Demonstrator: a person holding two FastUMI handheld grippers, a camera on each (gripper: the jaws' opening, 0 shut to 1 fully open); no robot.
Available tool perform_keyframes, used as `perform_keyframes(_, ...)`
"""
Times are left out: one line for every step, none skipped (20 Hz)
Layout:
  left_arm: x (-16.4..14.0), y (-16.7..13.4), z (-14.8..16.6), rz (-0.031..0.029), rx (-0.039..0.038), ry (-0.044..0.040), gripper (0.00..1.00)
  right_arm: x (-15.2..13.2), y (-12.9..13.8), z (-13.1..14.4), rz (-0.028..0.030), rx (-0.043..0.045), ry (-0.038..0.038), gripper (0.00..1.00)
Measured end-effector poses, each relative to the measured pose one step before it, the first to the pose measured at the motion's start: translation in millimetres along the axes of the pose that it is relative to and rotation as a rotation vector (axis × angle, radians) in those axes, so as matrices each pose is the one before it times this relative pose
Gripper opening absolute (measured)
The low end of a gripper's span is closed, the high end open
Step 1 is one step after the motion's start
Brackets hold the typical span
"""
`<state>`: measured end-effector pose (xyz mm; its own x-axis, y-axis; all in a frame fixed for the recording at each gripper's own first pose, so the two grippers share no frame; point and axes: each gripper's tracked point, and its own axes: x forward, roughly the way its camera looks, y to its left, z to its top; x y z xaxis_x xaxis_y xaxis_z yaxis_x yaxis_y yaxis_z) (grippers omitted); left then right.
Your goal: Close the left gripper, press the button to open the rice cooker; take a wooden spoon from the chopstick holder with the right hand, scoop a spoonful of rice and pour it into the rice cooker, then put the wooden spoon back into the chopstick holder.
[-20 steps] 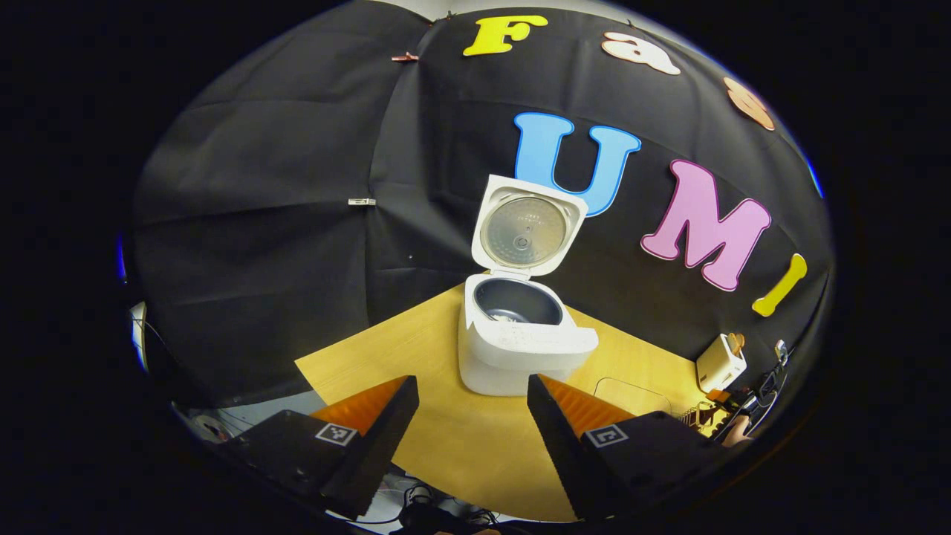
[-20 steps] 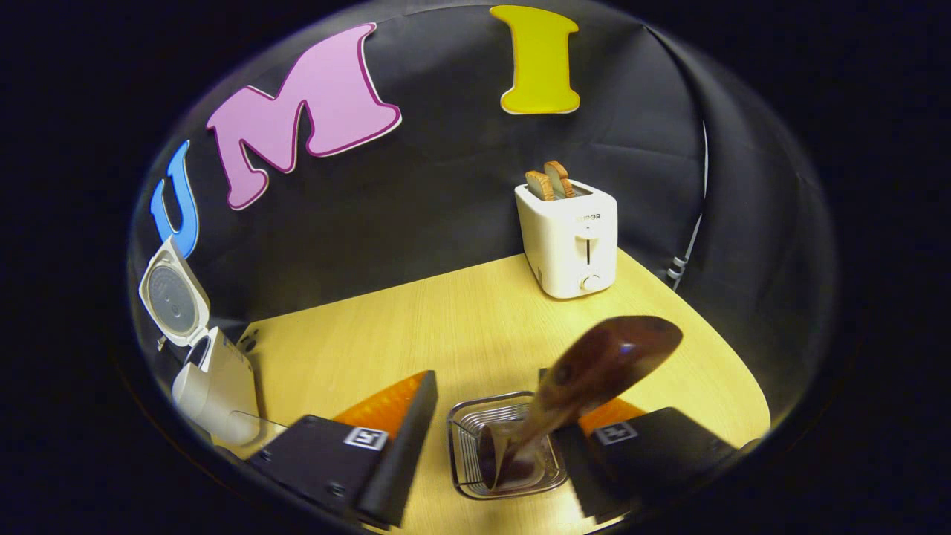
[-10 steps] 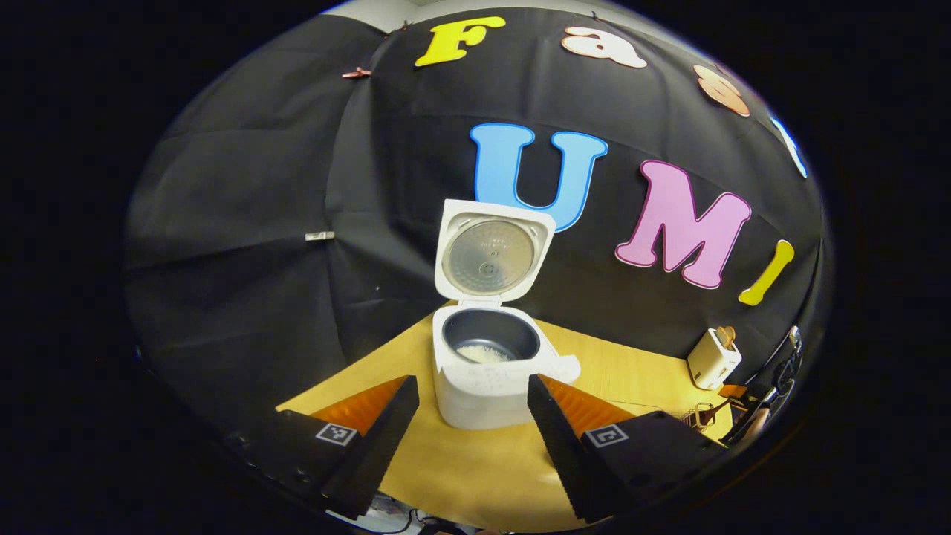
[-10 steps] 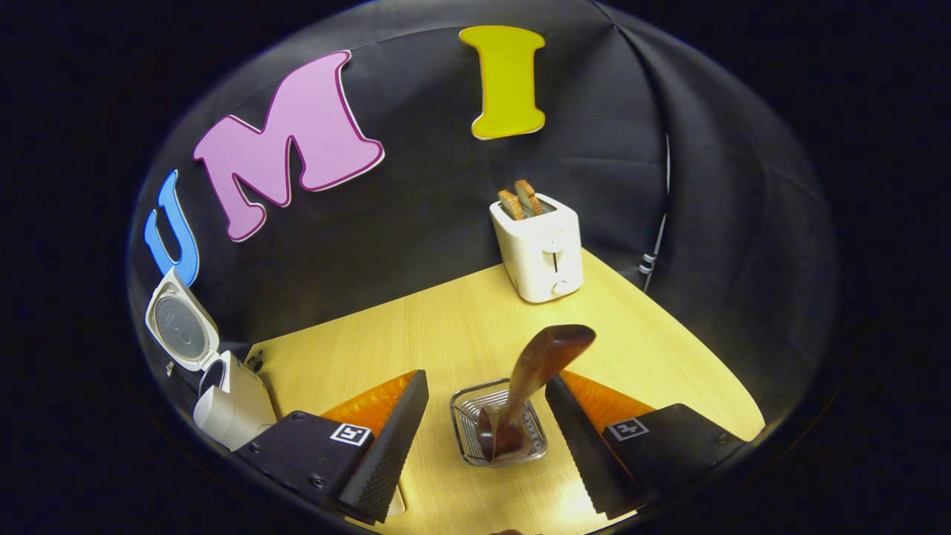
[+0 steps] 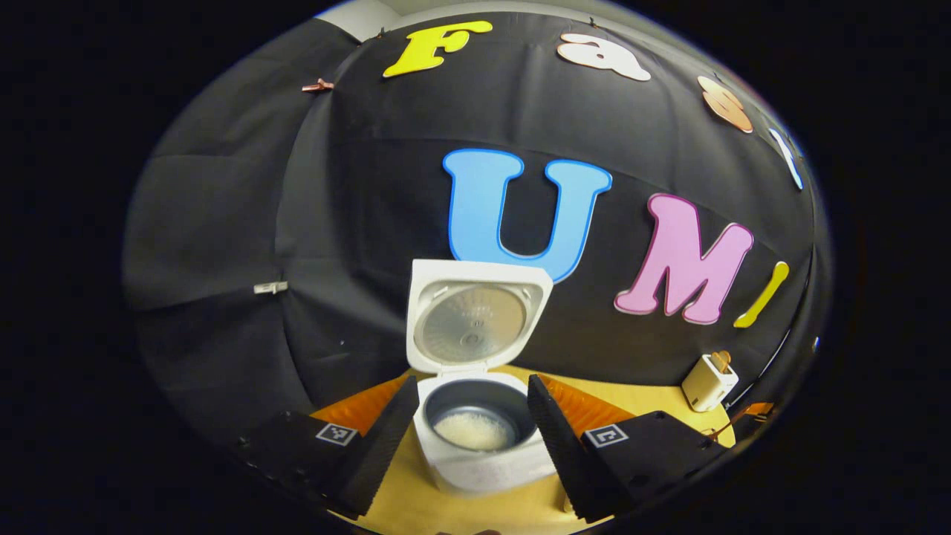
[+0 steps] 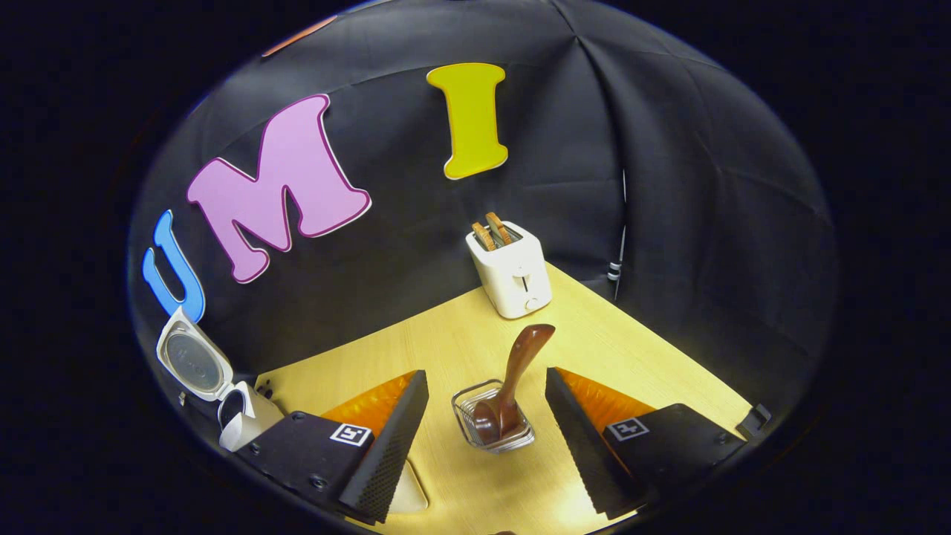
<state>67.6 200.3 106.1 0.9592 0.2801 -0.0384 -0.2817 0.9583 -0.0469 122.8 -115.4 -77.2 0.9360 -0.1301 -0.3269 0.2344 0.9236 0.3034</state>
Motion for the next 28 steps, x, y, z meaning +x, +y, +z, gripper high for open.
perform_keyframes(11.99, 3.66, 15.11, -0.01204, 0.00932, -0.02272, 0.95, -6.63, 3.56, 3.01, -0.00444, -0.00567, -0.01515, 0.99)
perform_keyframes(11.75, 3.27, 13.0, -0.0087, 0.01408, -0.0113, 0.95, -6.62, 2.16, 1.13, -0.00642, -0.00378, -0.01268, 0.98)
perform_keyframes(12.84, 6.29, 10.37, 0.00372, 0.01662, -0.01362, 0.95, -7.7, 2.96, -1.12, -0.00497, -0.00153, -0.00498, 0.98)
perform_keyframes(11.95, 6.04, 9.58, 0.00485, 0.01665, -0.01135, 0.95, -8.12, 3.17, -0.88, -0.00344, 0.00457, -0.00305, 0.98)
perform_keyframes(12.95, 6.44, 7.9, 0.00442, 0.01641, -0.00825, 0.95, -8.68, 3.42, -2.15, -0.00302, 0.00543, -0.0014, 0.99)
perform_keyframes(12.06, 4.53, 6.15, 0.0058, 0.01353, -0.00705, 0.95, -8.42, 2.55, -3.62, -0.00466, 0.00337, 0.00011, 0.98)
perform_keyframes(12.84, 2.29, 4.21, -0.00353, 0.00623, -0.00565, 0.95, -7.25, 1.42, -3.87, -0.0072, 0.001, 0.0, 0.98)
perform_keyframes(11.28, 1.13, 6.81, -0.00857, -0.00078, -0.00975, 0.95, -7.0, 1.74, -4.02, -0.00221, -0.00009, 0.00246, 0.98)
perform_keyframes(11.97, 1.29, 6.78, -0.00508, -0.00478, -0.01317, 0.95, -7.26, 2.48, -6.53, -0.00083, -0.00589, 0.00887, 0.98)
perform_keyframes(11.93, 1.32, 5.99, -0.00576, -0.00517, -0.01071, 0.95, -5.65, -0.31, -4.4, -0.00767, -0.00896, 0.00514, 0.99)
perform_keyframes(13.73, 1.59, 4.36, -0.00709, -0.00082, -0.00967, 0.95, -6.02, -1.85, -3.9, -0.01039, -0.01285, 0.00494, 0.98)
perform_keyframes(13.57, 3.07, 3.87, -0.00589, 0.003, -0.00497, 0.94, -6.13, -0.87, -2.52, -0.00783, -0.00655, 0.00474, 0.99)
perform_keyframes(14.13, 2.4, 1.21, -0.00316, 0.00052, -0.0016, 0.94, -7.84, -0.4, -2.95, -0.00893, -0.00128, 0.003, 0.99)
perform_keyframes(13.29, 1.33, -1.51, -0.00814, -0.00508, 0.00535, 0.94, -7.56, -1.75, -2.0, -0.01389, 0.00639, -0.00213, 0.99)
perform_keyframes(12.17, 1.43, -1.62, -0.01233, -0.01022, 0.01255, 0.94, -7.01, -4.95, -1.82, -0.02382, 0.01777, -0.00582, 0.99)
perform_keyframes(11.65, 1.48, -4.75, -0.00819, -0.0089, 0.0155, 0.94, -6.64, -3.33, -2.73, -0.01744, 0.02483, -0.00324, 0.99)
perform_keyframes(10.55, 4.34, -4.28, 0.00195, -0.00392, 0.01849, 0.94, -6.99, -2.05, -4.73, -0.01094, 0.01596, 0.00924, 0.99)
perform_keyframes(8.9, 4.4, -3.23, 0.0026, -0.00109, 0.01344, 0.94, -5.56, -4.01, -5.21, -0.01434, 0.00096, 0.01443, 0.98)
perform_keyframes(8.39, 2.35, -1.48, -0.00304, -0.00174, 0.00849, 0.94, -5.56, -7.86, -2.38, -0.02035, -0.00522, 0.00306, 0.99)
perform_keyframes(7.1, 0.95, -2.34, -0.00676, -0.00568, 0.00703, 0.94, -3.96, -5.42, 0.7, -0.01786, 0.00322, -0.00711, 0.98)
perform_keyframes(6.6, -1.15, -1.52, -0.00831, -0.01031, 0.00944, 0.94, -3.09, -0.03, 2.39, -0.00667, 0.01057, -0.00569, 0.98)
perform_keyframes(5.7, -4.09, -4.65, -0.01412, -0.01319, 0.02276, 0.94, -2.71, -0.54, -0.99, -0.00425, 0.00942, -0.00157, 0.98)
perform_keyframes(5.2, -4.14, -7.46, -0.01058, -0.01553, 0.03272, 0.94, -2.16, -0.38, -2.61, -0.00104, 0.00378, 0.00307, 0.98)
perform_keyframes(4.1, -4.44, -6.65, -0.00849, -0.0136, 0.02855, 0.94, -1.17, -0.45, -2.87, -0.00109, -0.001, 0.00509, 0.98)
perform_keyframes(2.49, -5.72, -8.25, -0.00465, -0.00587, 0.03366, 0.94, -0.84, 0.6, -1.14, 0.00196, -0.00038, 0.00273, 0.98)
perform_keyframes(0.09, 4.03, -1.62, 0.03242, 0.02608, 0.01857, 0.94, -0.16, 2.8, -1.02, 0.00745, -0.00095, 0.00154, 0.99)
perform_keyframes(-2.46, 2.3, -0.98, 0.01218, 0.01061, 0.00596, 0.97, 1.49, 1.93, -1.45, 0.00545, -0.00411, 0.00359, 0.99)
perform_keyframes(-1.64, -1.5, 0.09, 0.00553, -0.00306, 0.0063, 0.96, 1.53, 1.87, -2.16, 0.00784, -0.00599, 0.00571, 0.99)
